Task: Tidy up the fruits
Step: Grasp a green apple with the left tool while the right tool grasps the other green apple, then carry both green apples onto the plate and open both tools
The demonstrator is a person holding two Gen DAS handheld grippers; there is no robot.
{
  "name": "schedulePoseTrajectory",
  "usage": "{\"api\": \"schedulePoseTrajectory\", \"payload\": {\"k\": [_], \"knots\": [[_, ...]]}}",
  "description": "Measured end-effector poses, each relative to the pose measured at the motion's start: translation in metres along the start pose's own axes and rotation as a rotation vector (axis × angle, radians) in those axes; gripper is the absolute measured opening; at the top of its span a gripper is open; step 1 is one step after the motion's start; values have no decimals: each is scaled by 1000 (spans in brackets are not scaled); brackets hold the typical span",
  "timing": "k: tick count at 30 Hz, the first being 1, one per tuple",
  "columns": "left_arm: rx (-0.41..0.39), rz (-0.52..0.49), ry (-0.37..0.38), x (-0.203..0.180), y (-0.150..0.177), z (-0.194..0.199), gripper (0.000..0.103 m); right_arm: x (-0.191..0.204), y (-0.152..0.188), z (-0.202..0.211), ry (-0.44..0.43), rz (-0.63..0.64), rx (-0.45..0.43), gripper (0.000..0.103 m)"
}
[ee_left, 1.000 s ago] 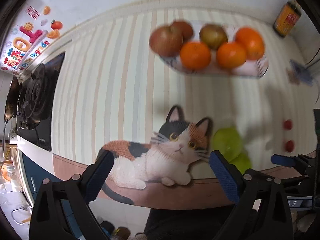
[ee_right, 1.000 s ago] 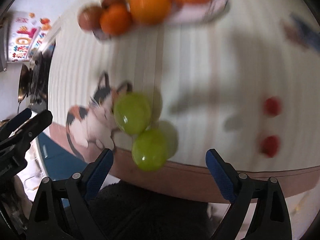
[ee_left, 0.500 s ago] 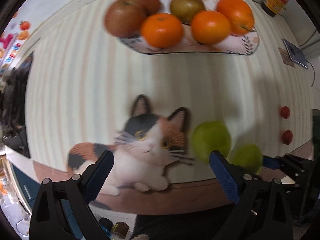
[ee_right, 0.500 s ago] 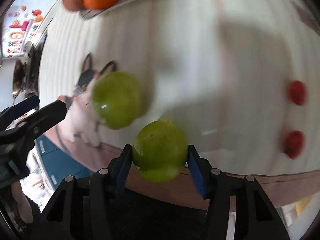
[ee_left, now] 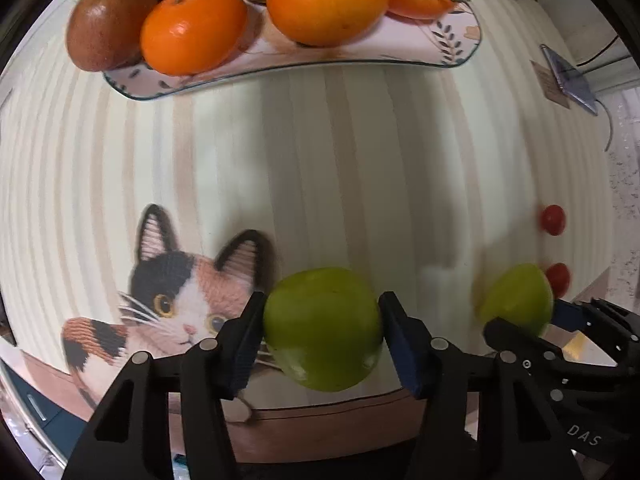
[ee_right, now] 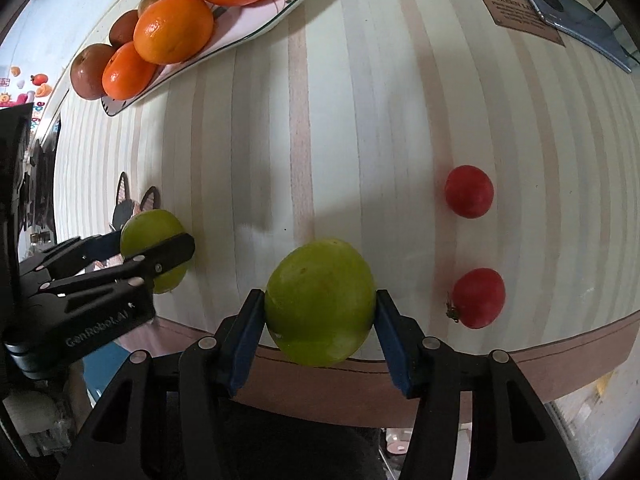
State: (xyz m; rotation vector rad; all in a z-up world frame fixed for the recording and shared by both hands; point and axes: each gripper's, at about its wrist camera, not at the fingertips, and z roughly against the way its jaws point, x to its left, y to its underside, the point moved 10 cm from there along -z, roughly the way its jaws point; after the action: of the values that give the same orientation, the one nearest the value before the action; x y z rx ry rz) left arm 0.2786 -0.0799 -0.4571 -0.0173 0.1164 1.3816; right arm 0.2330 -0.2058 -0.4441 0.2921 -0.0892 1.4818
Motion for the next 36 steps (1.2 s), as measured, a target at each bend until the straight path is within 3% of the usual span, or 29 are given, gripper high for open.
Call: {"api": "schedulePoseTrajectory", "payload": {"k": [10, 20, 26, 32, 36], "knots": [[-19, 94, -53, 54, 0, 8, 55, 38, -28, -7, 51, 131, -54, 58], [-23, 103, -33, 54, -4, -3, 55, 25, -43, 6, -23, 57, -37, 58], [-21, 102, -12, 60, -6, 1, 54, 21, -49, 16, -13, 55, -77, 57], [-72, 100, 27, 68, -23, 44, 54, 16, -75, 50, -101, -50, -204, 57], [-135, 107, 79, 71, -57, 89, 54, 10, -105, 67, -168, -138, -283, 57]]}}
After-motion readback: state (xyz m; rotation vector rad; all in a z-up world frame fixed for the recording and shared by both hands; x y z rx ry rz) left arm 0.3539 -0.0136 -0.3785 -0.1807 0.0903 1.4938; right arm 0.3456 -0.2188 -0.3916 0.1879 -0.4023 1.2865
